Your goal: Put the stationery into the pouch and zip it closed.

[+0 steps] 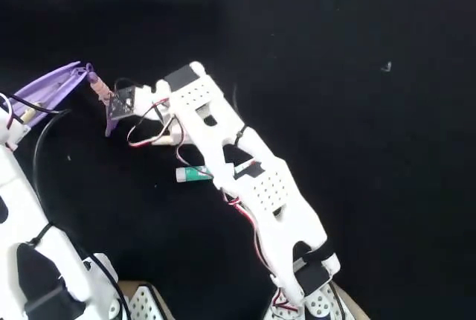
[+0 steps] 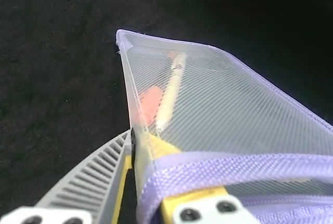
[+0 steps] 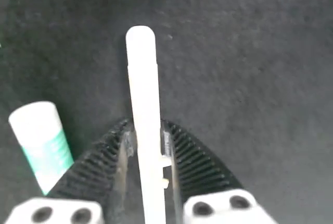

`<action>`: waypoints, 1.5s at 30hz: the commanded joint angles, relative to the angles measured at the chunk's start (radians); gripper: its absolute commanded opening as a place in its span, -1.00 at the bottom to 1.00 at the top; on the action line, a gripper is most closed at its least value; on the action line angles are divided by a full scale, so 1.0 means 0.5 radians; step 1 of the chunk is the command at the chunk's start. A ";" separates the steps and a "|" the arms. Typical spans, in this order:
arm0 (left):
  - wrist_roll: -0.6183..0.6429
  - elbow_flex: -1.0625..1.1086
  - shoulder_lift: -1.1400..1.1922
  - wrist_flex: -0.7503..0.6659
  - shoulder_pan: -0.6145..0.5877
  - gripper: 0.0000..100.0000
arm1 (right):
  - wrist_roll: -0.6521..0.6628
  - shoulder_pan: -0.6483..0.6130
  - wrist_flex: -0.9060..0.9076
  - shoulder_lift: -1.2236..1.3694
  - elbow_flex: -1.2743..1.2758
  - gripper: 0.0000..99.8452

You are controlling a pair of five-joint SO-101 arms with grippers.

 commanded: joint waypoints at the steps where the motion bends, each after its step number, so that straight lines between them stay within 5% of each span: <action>1: -0.009 -0.084 -0.021 -0.046 0.054 -0.94 | -0.123 0.147 0.166 -0.029 -0.456 -0.95; 8: -0.006 -0.152 -0.037 0.000 0.373 -0.94 | -0.384 0.331 0.411 -0.020 -1.244 -0.95; 14: -0.006 -0.557 -0.021 0.374 0.594 -0.94 | -0.629 0.457 0.436 -0.048 -1.686 -0.98; 23: 0.049 -0.707 -0.021 0.586 1.026 -0.94 | -0.859 0.512 0.445 -0.575 -1.585 -0.98; 35: 0.052 -0.434 -0.025 0.430 1.063 -0.94 | -1.455 0.500 0.448 -1.272 -1.570 -0.98; 45: 0.052 -0.428 -0.025 0.442 1.063 -0.94 | -1.488 0.117 0.384 -2.174 -0.551 -0.98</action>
